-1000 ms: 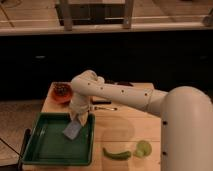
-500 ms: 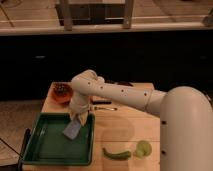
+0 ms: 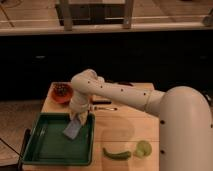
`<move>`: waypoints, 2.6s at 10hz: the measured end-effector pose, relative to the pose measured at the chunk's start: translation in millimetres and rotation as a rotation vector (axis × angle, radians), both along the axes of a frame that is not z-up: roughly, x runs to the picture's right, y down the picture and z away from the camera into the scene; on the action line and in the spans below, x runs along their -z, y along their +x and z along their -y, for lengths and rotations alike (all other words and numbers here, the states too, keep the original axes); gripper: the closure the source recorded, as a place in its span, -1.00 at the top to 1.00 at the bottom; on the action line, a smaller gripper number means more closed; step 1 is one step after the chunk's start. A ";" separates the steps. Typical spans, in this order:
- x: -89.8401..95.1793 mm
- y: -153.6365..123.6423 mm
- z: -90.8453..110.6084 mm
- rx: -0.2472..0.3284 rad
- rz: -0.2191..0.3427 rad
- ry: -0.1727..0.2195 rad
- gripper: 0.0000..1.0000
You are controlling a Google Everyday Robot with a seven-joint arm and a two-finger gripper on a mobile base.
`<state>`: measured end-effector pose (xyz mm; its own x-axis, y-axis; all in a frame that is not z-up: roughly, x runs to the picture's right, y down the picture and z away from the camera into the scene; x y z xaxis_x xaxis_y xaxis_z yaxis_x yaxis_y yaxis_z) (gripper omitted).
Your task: Place sponge in tray
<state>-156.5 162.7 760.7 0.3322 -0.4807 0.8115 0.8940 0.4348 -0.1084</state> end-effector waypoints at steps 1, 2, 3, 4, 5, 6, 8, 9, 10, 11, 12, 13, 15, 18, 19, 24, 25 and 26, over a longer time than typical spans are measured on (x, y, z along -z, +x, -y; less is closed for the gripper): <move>-0.4 -0.5 0.0 0.001 0.004 0.000 -0.76; -0.7 -0.2 0.8 0.002 0.007 -0.001 -0.76; -0.9 0.7 1.3 0.007 0.011 -0.003 -0.76; -1.2 0.6 1.4 0.010 0.016 -0.004 -0.76; -1.5 -0.2 2.2 0.012 0.023 -0.005 -0.76; -1.8 -0.6 2.3 0.015 0.028 -0.006 -0.80; -2.2 -1.9 2.8 0.021 0.038 -0.009 -0.87; -2.2 -1.3 3.1 0.024 0.039 -0.011 -0.87; -2.7 -0.9 3.1 0.024 0.041 -0.014 -0.87; -3.2 -0.9 3.9 0.022 0.043 -0.014 -0.87; -3.3 -1.4 4.4 0.023 0.046 -0.014 -0.87; -3.9 -2.2 4.8 0.025 0.052 -0.015 -0.87; -4.1 -2.6 4.9 0.032 0.059 -0.020 -0.87; -4.7 -2.4 5.6 0.038 0.066 -0.024 -0.87; -5.4 -2.4 6.3 0.039 0.070 -0.025 -0.87; -6.9 -3.4 7.4 0.046 0.083 -0.032 -0.77; -7.3 -2.7 7.5 0.047 0.084 -0.034 -0.77; -7.4 -2.3 8.1 0.048 0.086 -0.035 -0.77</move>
